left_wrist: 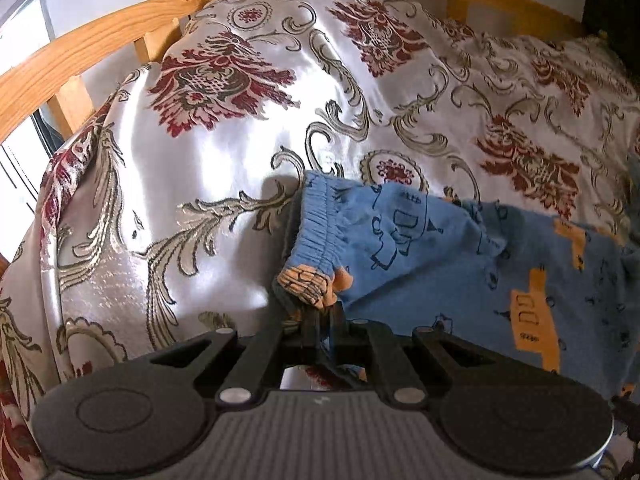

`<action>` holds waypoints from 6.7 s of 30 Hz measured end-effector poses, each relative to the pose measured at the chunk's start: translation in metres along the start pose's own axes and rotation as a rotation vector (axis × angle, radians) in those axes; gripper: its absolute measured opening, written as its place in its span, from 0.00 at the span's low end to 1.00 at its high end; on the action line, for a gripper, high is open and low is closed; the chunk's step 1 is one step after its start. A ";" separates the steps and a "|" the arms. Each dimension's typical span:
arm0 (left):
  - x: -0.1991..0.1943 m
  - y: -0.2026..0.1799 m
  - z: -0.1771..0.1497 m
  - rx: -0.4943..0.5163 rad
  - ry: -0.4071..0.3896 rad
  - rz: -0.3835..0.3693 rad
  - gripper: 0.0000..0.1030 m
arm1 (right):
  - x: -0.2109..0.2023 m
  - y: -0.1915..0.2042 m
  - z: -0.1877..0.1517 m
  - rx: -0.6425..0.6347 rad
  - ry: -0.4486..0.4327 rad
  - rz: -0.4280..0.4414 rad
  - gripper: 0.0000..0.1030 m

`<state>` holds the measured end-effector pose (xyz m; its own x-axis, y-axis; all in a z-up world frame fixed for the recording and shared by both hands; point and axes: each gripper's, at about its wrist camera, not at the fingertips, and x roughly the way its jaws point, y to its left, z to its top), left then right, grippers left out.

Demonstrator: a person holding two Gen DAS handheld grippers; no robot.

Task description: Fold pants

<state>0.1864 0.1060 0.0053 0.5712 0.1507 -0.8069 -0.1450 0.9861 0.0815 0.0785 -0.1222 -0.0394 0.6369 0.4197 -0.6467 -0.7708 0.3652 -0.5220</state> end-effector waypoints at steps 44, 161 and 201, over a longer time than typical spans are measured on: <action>-0.063 -0.225 -0.060 0.690 -0.299 -0.416 0.83 | -0.087 -0.152 -0.179 1.227 0.183 -0.291 0.99; -0.044 -0.295 -0.089 0.841 -0.134 -0.627 0.02 | -0.154 -0.137 -0.213 1.615 0.388 -0.682 0.00; -0.044 -0.291 -0.093 0.824 -0.120 -0.634 0.02 | -0.188 -0.148 -0.278 2.171 -0.011 -0.447 0.63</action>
<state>0.1279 -0.1942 -0.0374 0.4330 -0.4492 -0.7815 0.7790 0.6227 0.0737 0.0686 -0.4861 0.0051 0.7199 0.0714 -0.6904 0.5750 0.4956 0.6509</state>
